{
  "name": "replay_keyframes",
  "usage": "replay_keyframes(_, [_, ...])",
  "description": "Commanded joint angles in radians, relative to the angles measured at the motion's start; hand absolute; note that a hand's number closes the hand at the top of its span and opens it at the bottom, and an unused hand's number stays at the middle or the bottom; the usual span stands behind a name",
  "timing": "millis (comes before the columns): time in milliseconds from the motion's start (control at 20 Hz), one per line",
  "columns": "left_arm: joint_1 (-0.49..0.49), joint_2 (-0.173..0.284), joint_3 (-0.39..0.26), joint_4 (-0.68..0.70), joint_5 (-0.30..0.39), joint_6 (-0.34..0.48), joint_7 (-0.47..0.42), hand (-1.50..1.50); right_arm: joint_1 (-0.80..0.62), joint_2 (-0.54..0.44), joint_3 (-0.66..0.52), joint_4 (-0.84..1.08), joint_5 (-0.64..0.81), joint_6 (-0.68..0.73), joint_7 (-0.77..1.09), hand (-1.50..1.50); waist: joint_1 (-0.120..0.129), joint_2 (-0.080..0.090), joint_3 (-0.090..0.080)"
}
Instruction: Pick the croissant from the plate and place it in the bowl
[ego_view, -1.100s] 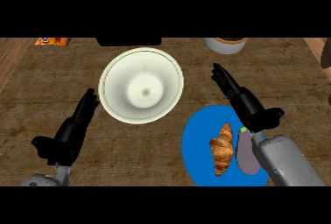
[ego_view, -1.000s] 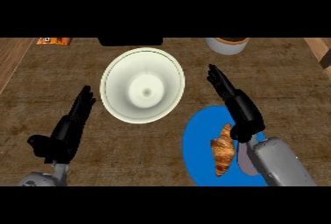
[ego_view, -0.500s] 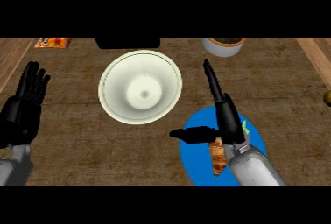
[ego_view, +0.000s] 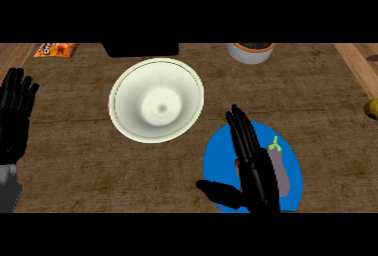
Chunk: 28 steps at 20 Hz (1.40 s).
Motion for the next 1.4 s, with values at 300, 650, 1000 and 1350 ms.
replay_keyframes(300, [-0.017, 0.020, 0.040, 0.014, 0.012, -0.005, 0.011, 0.00, 0.063, -0.173, 0.017, -0.351, 0.202, 0.518, 0.548, -1.50, -0.011, 0.002, -0.004])
replay_keyframes(650, [-0.030, -0.007, -0.002, -0.005, 0.001, -0.029, 0.010, 0.00, 0.046, -0.211, 0.059, -0.596, 0.083, 0.960, 0.880, -1.50, 0.031, 0.016, 0.001])
replay_keyframes(1000, [-0.080, -0.044, 0.005, 0.065, -0.019, -0.042, -0.029, 0.00, 0.039, -0.106, 0.072, -0.652, 0.041, 1.094, 1.052, -1.50, 0.044, 0.022, 0.004])
replay_keyframes(1350, [-0.079, -0.032, 0.027, 0.048, -0.038, -0.053, -0.002, 0.00, 0.042, -0.107, -0.127, -0.513, -0.041, 1.086, 0.886, -1.50, 0.053, 0.026, 0.006])
